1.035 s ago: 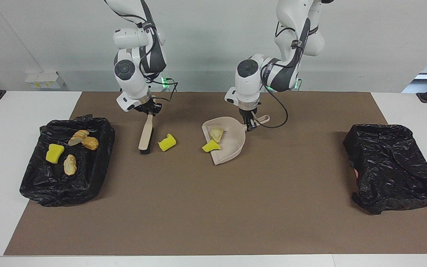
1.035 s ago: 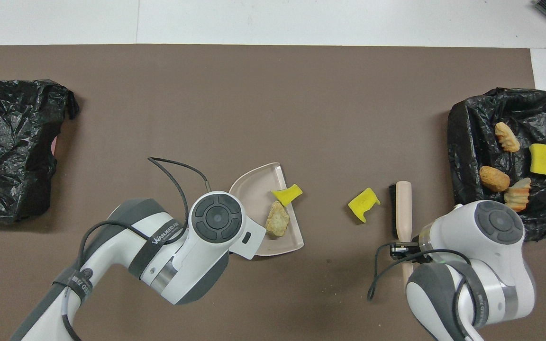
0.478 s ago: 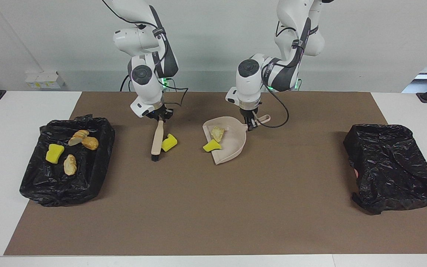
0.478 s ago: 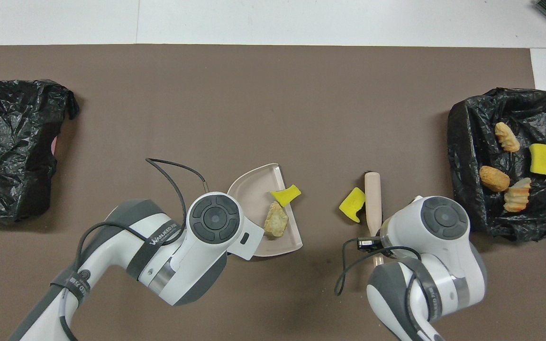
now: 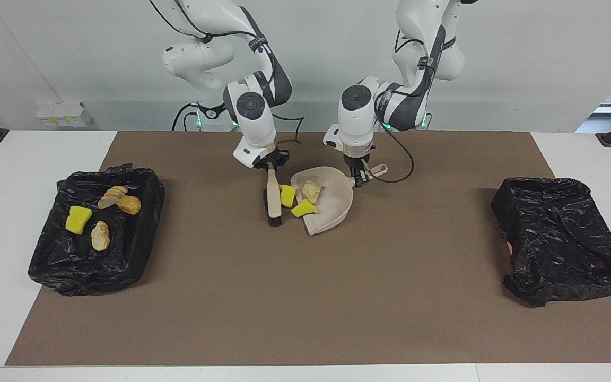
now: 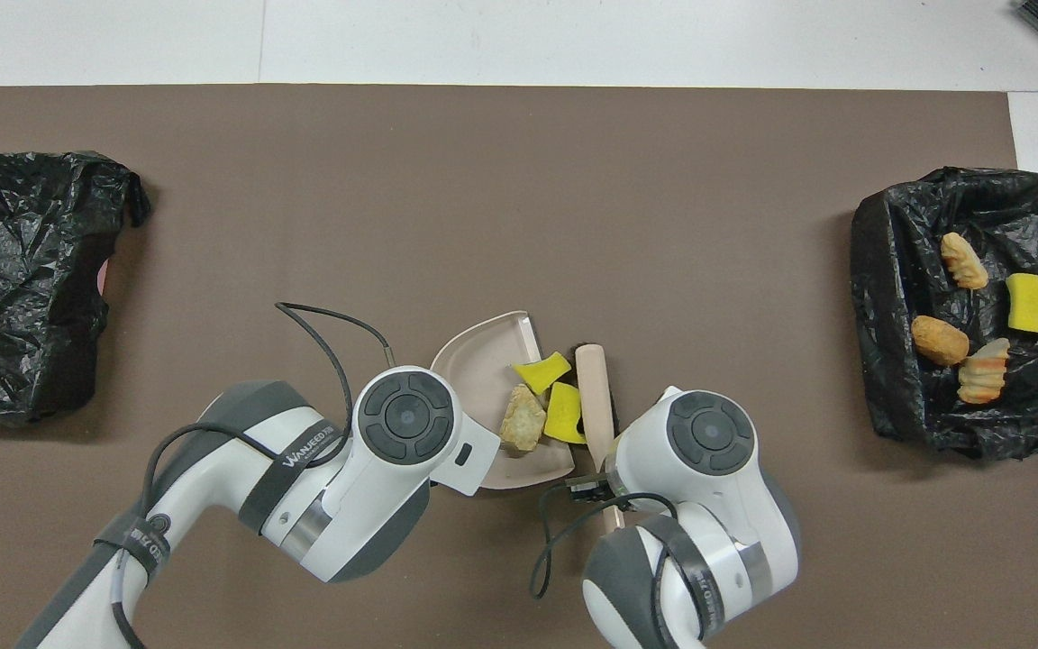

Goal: Sweep and dump trash in bin
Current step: 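Sweep the yellow foam into the dustpan with the right gripper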

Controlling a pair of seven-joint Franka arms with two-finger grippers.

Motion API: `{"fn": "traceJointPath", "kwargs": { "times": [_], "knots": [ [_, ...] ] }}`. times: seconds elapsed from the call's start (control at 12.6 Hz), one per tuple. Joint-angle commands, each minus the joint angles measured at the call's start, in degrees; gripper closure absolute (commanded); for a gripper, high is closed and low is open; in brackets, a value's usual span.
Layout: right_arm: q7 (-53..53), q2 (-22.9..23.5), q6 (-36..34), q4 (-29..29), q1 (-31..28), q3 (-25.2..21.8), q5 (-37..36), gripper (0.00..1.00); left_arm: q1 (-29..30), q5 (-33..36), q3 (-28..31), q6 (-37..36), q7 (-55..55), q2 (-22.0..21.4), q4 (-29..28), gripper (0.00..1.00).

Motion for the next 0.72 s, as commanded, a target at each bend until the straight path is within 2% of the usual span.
{"fn": "traceJointPath", "kwargs": {
  "times": [0.0,0.08,0.32,0.64],
  "knots": [
    [-1.1,2.1,2.8,1.7,2.9,-0.1,5.9,1.0,-0.1,0.7,0.5,0.9,0.2,-1.8,-3.1,1.0],
    [-2.2,2.5,3.2,2.7,3.7,-0.1,8.1,1.0,0.1,0.7,0.5,0.9,0.3,-1.8,-3.1,1.0],
    [-3.3,2.3,1.4,3.0,3.4,-0.1,8.5,1.0,1.7,0.7,0.6,1.0,4.6,-1.6,-2.9,1.0],
    [-2.5,-1.1,-7.9,3.0,-2.1,-0.9,5.6,1.0,4.2,0.7,0.6,1.0,10.4,-0.9,-2.0,1.0]
  ]
}}
